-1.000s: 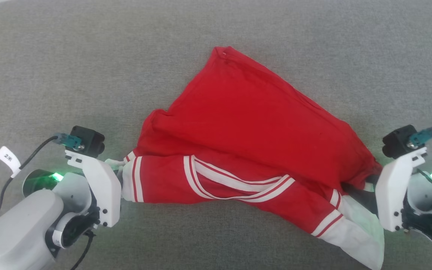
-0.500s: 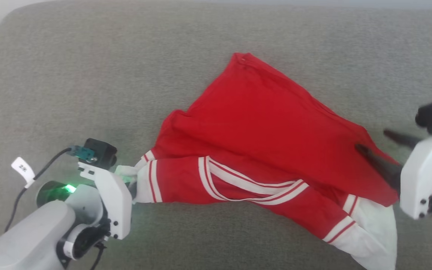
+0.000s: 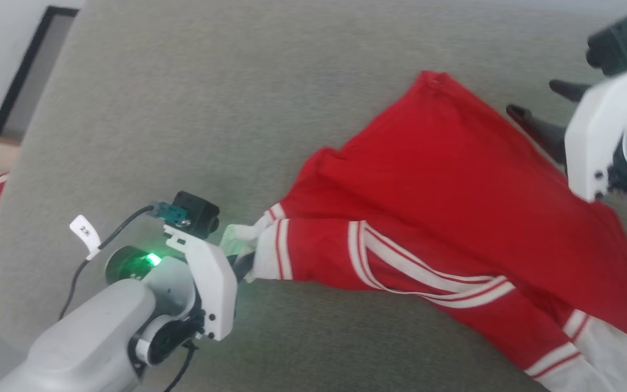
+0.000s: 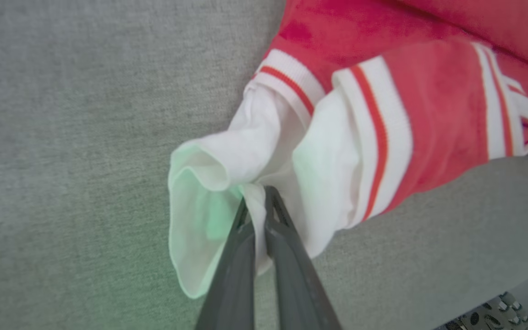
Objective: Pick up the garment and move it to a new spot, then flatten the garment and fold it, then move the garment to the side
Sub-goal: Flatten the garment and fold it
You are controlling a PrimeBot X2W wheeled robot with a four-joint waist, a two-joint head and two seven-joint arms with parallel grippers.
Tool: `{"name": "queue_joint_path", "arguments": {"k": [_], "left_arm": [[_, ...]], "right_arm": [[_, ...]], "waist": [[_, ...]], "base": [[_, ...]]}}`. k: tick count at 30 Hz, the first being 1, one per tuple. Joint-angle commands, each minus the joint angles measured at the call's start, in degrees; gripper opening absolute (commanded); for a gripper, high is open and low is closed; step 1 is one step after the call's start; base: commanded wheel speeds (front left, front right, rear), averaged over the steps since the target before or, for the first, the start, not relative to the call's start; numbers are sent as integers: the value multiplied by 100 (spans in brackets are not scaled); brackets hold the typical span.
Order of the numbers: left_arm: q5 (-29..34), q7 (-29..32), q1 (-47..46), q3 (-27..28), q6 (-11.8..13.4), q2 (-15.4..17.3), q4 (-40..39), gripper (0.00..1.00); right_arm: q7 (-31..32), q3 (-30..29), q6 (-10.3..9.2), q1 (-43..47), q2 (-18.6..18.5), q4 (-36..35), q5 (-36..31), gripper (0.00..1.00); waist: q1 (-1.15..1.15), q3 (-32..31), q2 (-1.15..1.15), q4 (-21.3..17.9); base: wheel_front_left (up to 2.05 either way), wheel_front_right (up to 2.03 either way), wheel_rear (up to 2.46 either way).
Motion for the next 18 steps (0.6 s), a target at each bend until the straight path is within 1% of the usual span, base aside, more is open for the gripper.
{"name": "queue_joint_path", "arguments": {"k": [1,6,9,12,16,18], "left_arm": [[45,-43,-88,-27,-51,-71,46,0],[114,-98,-286,-119,-231,-371,261,0],[134,-158,-416,-158,-380,-560,424,0],[180,-202,-544,-218,-504,-766,603,0],[209,-279,-679,-267,-666,-1002,851,0],[207,-323,-744,-281,-725,-1099,974,0]], "right_arm": [[-68,127,0,-222,2,244,81,100],[-56,850,0,-1114,-41,1484,247,100],[-52,1260,-1,-1602,-28,2205,316,100],[14,1675,0,-1958,-37,2854,378,100],[61,2051,0,-2201,74,3593,611,100],[116,2278,1,-2108,170,3894,776,100]], "waist": [[0,117,0,265],[0,294,0,627],[0,414,0,820],[0,523,0,993],[0,657,0,1152],[0,713,0,1201]], "base": [[0,0,0],[0,0,0],[0,0,0],[0,0,0],[0,0,0],[0,0,0]]}}
